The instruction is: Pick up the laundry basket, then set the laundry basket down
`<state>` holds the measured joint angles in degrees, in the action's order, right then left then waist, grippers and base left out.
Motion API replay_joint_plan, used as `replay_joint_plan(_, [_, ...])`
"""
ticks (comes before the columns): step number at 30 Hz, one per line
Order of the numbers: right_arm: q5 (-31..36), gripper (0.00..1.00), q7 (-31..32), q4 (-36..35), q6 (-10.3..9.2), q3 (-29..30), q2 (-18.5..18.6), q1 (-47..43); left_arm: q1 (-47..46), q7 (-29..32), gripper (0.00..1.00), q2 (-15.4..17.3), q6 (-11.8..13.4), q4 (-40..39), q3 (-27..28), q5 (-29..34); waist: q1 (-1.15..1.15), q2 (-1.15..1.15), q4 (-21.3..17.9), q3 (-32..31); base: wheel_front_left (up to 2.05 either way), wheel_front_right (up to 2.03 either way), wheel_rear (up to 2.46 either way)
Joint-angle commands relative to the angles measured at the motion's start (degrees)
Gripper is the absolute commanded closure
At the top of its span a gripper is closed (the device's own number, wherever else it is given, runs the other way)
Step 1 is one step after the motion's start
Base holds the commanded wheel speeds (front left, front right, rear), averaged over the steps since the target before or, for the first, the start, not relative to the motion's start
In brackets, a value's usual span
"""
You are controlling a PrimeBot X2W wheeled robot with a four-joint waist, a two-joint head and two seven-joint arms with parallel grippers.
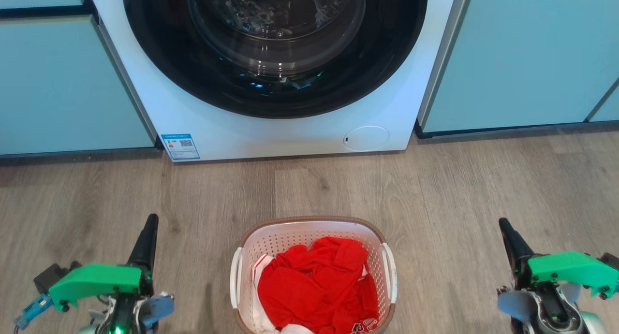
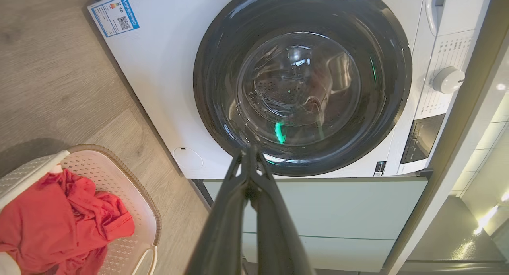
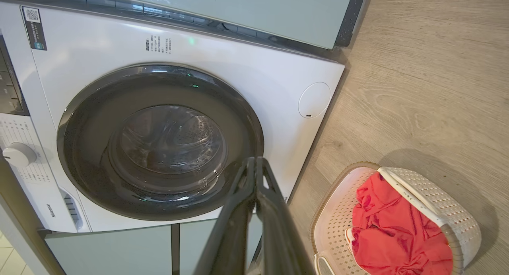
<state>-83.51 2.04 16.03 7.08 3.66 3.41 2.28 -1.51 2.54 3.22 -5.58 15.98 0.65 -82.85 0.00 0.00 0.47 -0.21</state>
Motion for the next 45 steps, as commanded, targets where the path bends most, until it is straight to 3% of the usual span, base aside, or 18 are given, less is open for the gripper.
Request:
replay_joint_plan(1, [-1.6,1.00,0.8,-2.0,0.36,-0.5,0.7,3.2,-3.8,0.5,1.00,0.6,-0.7,-1.9,2.1,-1.5,0.00,0.00,0.0,0.0,0.00,0.00,0.00])
replay_joint_plan(15, [-9.8,1.00,3.1,-2.1,0.41,1.3,0.6,3.7,-4.6,2.9,1.00,0.6,-1.9,-2.0,4.5,-10.2,0.00,0.00,-0.5,0.4,0.00,0.00,0.00])
replay_joint_plan(45, [-9.5,1.00,3.6,-2.1,0.41,1.8,0.2,3.8,-4.6,3.3,1.00,0.3,-1.9,-2.0,5.0,-10.0,0.00,0.00,-0.5,0.4,0.00,0.00,0.00])
